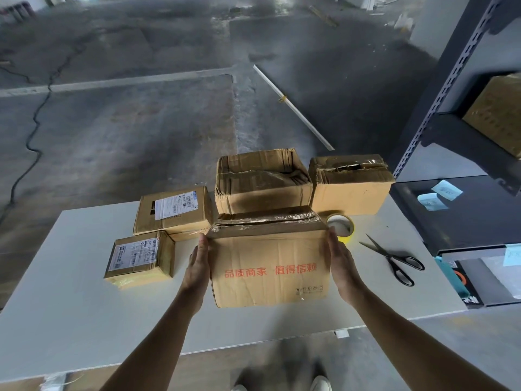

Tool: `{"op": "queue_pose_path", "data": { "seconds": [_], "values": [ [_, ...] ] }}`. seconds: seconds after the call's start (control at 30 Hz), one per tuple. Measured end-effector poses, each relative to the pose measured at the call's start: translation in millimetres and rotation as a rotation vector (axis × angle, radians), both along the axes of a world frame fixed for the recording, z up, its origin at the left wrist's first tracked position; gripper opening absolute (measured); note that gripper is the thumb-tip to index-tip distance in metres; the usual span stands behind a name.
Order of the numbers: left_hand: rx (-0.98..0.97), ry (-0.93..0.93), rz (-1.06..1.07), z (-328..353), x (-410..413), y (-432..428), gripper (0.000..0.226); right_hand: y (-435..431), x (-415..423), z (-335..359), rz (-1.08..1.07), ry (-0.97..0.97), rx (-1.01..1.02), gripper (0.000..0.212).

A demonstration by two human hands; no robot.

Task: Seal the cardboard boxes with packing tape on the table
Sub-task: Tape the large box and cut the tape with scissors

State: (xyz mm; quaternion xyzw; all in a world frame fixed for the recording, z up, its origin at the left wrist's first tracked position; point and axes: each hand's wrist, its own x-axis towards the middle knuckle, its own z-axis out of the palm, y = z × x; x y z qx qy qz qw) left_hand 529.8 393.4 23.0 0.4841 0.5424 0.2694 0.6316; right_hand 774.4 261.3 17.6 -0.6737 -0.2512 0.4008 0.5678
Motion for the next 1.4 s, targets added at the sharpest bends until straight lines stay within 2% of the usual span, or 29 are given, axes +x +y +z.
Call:
{"op": "queue_pose_path", "data": {
  "seconds": [0.03,0.2,0.37,0.47,0.53,0.67,0.77,0.97,1.1,1.23,1.4],
  "values": [
    [-0.006,0.0,0.002,0.8,0.2,-1.4,0.063,-0.7,-0.4,-0.6,0.004,0.006,0.005,0.056],
    [0.028,0.004,-0.035,8.3,0.6,-8.1,0.04,-3.3,-1.4,-0.8,-0.006,0.034,0.018,0.053],
    [0.064,0.053,-0.051,5.1,-3.6,-11.6,0.061,-3.7,-1.8,-4.0,-0.006,0.032,-0.01,0.07],
    [0.08,0.066,-0.061,0.6,-5.1,-13.3,0.034,-4.3,-0.9,-8.0,-0.017,0.045,-0.054,0.067],
    [0.073,0.076,-0.06,-2.8,-6.9,-12.8,0.026,-4.1,0.3,-11.7,-0.024,0.059,-0.076,0.059],
    [0.075,0.118,-0.073,-2.8,-7.4,-12.2,0.028,-2.8,2.6,-14.7,-0.043,0.06,-0.11,0.039],
    [0.089,0.159,-0.098,-3.5,-6.8,-10.1,0.028,-0.3,2.4,-14.4,-0.055,0.03,-0.152,0.035],
    [0.078,0.207,-0.116,-3.5,-2.4,-3.4,0.035,7.8,6.5,-13.7,-0.045,-0.007,-0.233,0.04],
    [0.034,0.239,-0.123,3.3,4.6,1.9,0.053,9.5,6.7,-7.6,-0.014,-0.01,-0.279,0.047],
    [0.038,0.285,-0.103,6.1,6.8,1.0,0.053,9.2,3.7,-1.3,0.013,-0.078,-0.319,0.046],
    [0.069,0.255,-0.076,4.2,3.2,1.1,0.068,6.9,3.5,-1.6,0.025,-0.069,-0.247,0.051]
  ]
}}
